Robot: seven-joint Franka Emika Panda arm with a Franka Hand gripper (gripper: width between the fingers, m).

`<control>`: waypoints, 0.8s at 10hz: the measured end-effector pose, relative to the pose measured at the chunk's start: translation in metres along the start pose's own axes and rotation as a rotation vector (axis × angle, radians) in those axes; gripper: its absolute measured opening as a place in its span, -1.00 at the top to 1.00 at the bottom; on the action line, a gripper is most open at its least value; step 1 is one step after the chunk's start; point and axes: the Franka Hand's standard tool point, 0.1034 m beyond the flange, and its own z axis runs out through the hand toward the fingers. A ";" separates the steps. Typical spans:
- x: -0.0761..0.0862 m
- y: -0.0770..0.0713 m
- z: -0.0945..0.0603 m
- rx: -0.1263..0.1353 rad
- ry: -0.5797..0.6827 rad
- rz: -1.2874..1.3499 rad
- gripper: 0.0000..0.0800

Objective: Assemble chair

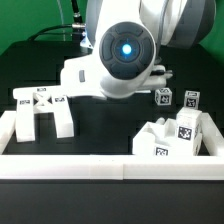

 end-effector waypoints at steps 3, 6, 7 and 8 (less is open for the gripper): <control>0.002 0.003 -0.004 -0.002 0.048 -0.001 0.27; 0.015 0.007 -0.019 -0.026 0.264 -0.003 0.27; 0.007 0.005 -0.027 -0.021 0.283 0.004 0.27; 0.011 0.005 -0.043 -0.028 0.350 0.004 0.27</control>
Offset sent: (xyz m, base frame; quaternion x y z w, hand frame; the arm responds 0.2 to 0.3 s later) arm 0.0000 0.0000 0.0000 0.0000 0.0000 0.0000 1.0000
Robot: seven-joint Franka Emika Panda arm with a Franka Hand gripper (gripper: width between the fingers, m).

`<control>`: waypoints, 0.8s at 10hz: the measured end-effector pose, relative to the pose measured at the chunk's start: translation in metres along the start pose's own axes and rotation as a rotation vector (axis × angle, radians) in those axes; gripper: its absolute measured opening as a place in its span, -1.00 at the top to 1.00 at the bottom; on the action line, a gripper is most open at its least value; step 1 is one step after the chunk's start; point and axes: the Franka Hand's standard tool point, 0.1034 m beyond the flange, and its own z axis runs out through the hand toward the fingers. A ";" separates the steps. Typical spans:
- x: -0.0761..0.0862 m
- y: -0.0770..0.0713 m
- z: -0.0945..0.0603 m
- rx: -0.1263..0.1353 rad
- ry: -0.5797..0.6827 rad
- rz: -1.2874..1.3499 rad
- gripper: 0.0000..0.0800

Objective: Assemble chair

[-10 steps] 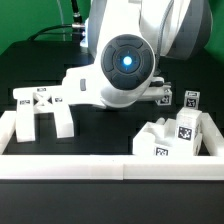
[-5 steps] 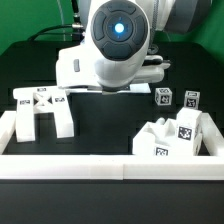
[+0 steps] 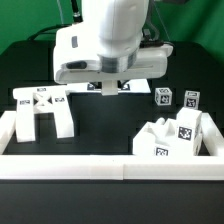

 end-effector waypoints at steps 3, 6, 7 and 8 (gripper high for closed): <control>0.001 -0.005 -0.011 -0.020 0.184 -0.007 0.27; 0.007 0.001 -0.014 -0.046 0.413 -0.001 0.27; 0.013 0.003 -0.019 -0.060 0.498 0.001 0.27; 0.013 -0.001 -0.033 -0.062 0.546 0.000 0.27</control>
Offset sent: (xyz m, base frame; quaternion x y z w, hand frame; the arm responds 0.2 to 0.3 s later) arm 0.0000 0.0000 0.0000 0.0000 0.2571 0.0000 0.9664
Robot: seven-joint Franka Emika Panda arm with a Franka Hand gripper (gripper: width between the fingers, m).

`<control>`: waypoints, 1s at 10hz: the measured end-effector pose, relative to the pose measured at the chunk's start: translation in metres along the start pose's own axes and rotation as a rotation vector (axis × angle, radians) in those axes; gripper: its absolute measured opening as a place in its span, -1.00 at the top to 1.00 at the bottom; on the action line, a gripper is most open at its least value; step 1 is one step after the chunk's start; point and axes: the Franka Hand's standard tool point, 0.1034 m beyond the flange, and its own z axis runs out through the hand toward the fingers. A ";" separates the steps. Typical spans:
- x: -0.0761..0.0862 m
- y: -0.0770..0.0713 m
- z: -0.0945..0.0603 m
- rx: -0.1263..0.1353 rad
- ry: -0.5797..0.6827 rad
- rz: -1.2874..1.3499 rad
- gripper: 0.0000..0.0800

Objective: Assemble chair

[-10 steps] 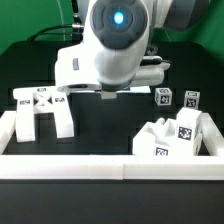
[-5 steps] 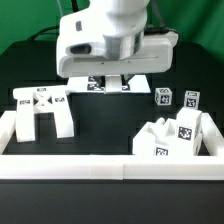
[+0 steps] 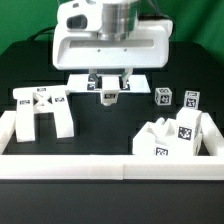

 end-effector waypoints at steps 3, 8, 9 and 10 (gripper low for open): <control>0.021 -0.013 -0.021 -0.019 -0.040 0.005 0.27; 0.025 -0.022 -0.028 -0.010 -0.058 0.009 0.27; 0.038 -0.030 -0.040 -0.003 -0.050 0.023 0.27; 0.049 -0.034 -0.046 0.001 -0.035 0.029 0.27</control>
Offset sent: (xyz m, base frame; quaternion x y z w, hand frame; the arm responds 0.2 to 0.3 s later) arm 0.0000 0.0000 0.0000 0.0000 0.0000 0.0000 1.0000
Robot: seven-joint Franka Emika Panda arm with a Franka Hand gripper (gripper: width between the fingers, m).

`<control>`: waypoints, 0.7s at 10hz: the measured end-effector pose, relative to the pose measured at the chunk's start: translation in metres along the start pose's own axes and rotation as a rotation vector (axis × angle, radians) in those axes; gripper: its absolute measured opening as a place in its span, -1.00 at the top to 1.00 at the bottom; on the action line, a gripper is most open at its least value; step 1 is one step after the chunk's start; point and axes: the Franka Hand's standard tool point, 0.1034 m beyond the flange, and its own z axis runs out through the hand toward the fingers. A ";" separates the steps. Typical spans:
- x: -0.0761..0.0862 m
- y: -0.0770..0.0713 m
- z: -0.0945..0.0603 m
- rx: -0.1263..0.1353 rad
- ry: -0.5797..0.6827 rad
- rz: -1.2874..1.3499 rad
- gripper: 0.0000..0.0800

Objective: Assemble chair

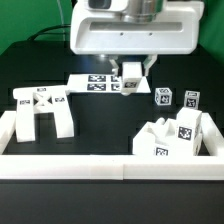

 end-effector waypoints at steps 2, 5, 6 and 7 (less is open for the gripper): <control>0.003 0.000 -0.001 -0.001 0.011 -0.001 0.27; 0.014 0.003 -0.001 -0.016 0.207 0.000 0.27; 0.015 0.003 -0.001 -0.015 0.247 0.007 0.27; 0.025 0.001 -0.005 -0.001 0.323 0.032 0.27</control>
Offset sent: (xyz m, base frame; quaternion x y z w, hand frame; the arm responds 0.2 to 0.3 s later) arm 0.0000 0.0000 0.0000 0.0000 0.1938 0.0000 0.9810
